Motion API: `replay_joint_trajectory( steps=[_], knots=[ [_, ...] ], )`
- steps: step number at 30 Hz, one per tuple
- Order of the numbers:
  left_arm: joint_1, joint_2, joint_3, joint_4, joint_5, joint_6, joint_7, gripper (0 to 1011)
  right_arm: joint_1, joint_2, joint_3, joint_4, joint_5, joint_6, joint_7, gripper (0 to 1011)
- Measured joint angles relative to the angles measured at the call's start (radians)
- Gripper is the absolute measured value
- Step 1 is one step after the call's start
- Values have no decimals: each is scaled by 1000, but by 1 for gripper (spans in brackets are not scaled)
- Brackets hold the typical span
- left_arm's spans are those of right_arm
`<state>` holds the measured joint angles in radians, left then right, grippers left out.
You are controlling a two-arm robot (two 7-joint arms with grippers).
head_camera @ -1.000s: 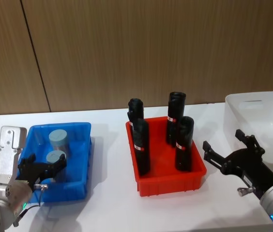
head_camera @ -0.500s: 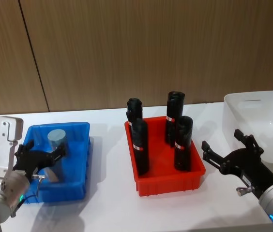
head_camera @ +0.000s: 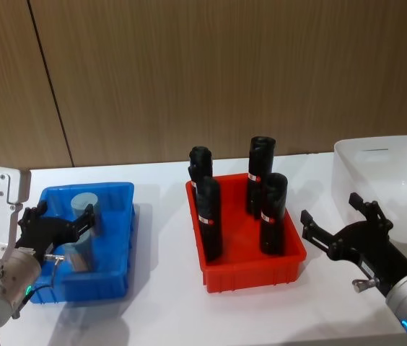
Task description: Pick the cotton swabs from the blue box and place them into the white box.
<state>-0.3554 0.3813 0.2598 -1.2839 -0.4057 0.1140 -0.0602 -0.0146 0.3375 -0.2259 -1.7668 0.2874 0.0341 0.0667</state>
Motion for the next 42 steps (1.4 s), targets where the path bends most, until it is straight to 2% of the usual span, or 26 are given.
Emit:
replay_joint_trajectory(
  steps=[10,18,26,38,42],
  knots=[
    [-9,0,-6,17,-6,50,-10,1004,0,0,0,0,0,0,0,1001],
    [-35,-3,-8,62,8,92,-69,1004,0,0,0,0,0,0,0,1001],
    [-64,-8,-7,105,31,115,-124,1004,0,0,0,0,0,0,0,1001],
    [-102,-18,-4,175,64,126,-174,1004,0,0,0,0,0,0,0,1001],
    [-111,-21,-3,190,71,127,-181,956,0,0,0,0,0,0,0,1001]
  ],
)
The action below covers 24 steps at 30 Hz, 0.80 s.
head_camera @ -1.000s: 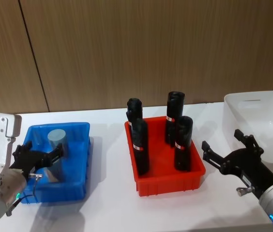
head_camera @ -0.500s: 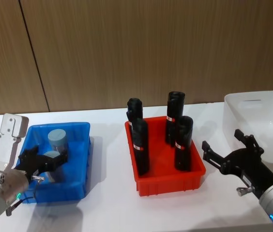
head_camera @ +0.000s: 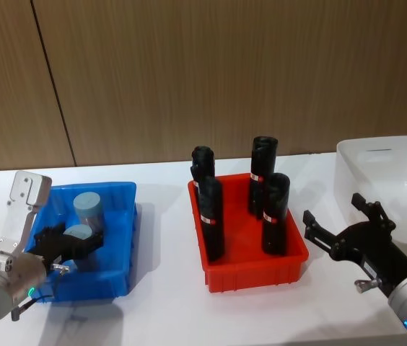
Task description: Pick the cotton swabs from the blue box and place them into the white box.
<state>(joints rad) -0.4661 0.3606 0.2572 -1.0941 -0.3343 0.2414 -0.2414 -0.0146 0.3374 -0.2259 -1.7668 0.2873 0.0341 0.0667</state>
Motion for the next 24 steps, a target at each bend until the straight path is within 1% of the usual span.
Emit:
replay_joint_trajectory(
  steps=[3,7,8,9,10,15,19,22,24],
  knots=[
    [-9,-3,2,16,11,5,-7,882,0,0,0,0,0,0,0,1001],
    [-15,-6,3,27,19,9,-9,758,0,0,0,0,0,0,0,1002],
    [-16,-6,4,29,20,10,-9,758,0,0,0,0,0,0,0,1002],
    [-17,-6,4,30,21,10,-9,700,0,0,0,0,0,0,0,1001],
    [-18,-7,4,31,24,11,-9,671,0,0,0,0,0,0,0,1001],
    [-18,-7,4,29,32,11,-8,670,0,0,0,0,0,0,0,1001],
    [-14,-3,4,10,40,2,-8,670,0,0,0,0,0,0,0,1001],
    [-8,2,2,-16,45,-7,-10,670,0,0,0,0,0,0,0,1001],
    [-1,8,-1,-50,47,-14,-19,670,0,0,0,0,0,0,0,1001]
  ],
)
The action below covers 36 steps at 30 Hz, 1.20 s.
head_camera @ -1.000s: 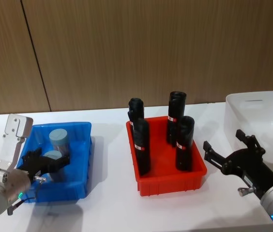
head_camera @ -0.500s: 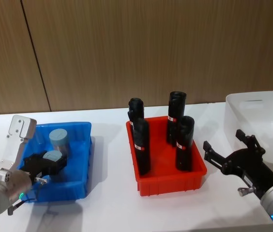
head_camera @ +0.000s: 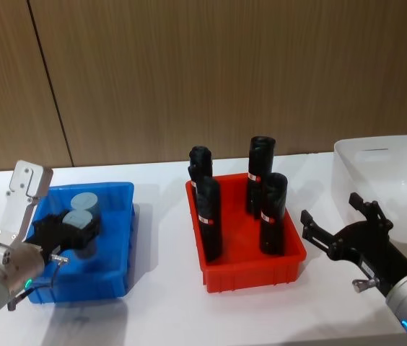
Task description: Pick the cotton swabs from the blue box and place them into the white box.
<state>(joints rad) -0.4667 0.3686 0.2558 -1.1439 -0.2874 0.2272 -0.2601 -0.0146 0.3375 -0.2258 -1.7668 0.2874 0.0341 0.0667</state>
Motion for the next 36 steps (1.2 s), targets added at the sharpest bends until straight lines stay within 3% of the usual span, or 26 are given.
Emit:
replay_joint_trajectory(
  steps=[7,21,30,36],
  knots=[
    [13,14,-9,-75,-5,-8,-35,670,0,0,0,0,0,0,0,1001],
    [15,29,-18,-195,-62,21,-165,669,0,0,0,0,0,0,0,1001],
    [-11,18,-9,-228,-103,75,-270,670,0,0,0,0,0,0,0,1001],
    [-48,1,6,-231,-117,147,-348,670,0,0,0,0,0,0,0,1001]
  ],
)
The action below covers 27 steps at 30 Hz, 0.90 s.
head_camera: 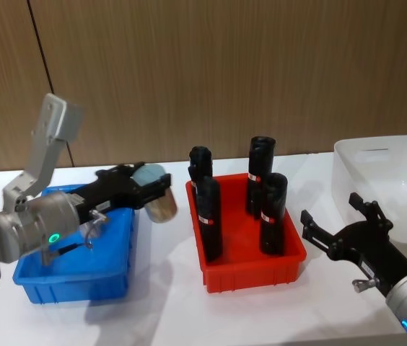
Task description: Pick the cotton swabs from the blue box and place them into the white box.
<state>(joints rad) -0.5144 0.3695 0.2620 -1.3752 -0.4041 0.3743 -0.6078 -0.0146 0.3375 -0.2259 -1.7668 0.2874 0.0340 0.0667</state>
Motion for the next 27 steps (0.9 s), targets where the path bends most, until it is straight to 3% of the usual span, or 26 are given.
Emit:
replay_joint_trajectory(
  steps=[11,27],
  knots=[
    [-80,-40,34,43,33,93,-108,670,0,0,0,0,0,0,0,1002],
    [-230,-121,107,166,153,166,-263,669,0,0,0,0,0,0,0,1001]
  ],
)
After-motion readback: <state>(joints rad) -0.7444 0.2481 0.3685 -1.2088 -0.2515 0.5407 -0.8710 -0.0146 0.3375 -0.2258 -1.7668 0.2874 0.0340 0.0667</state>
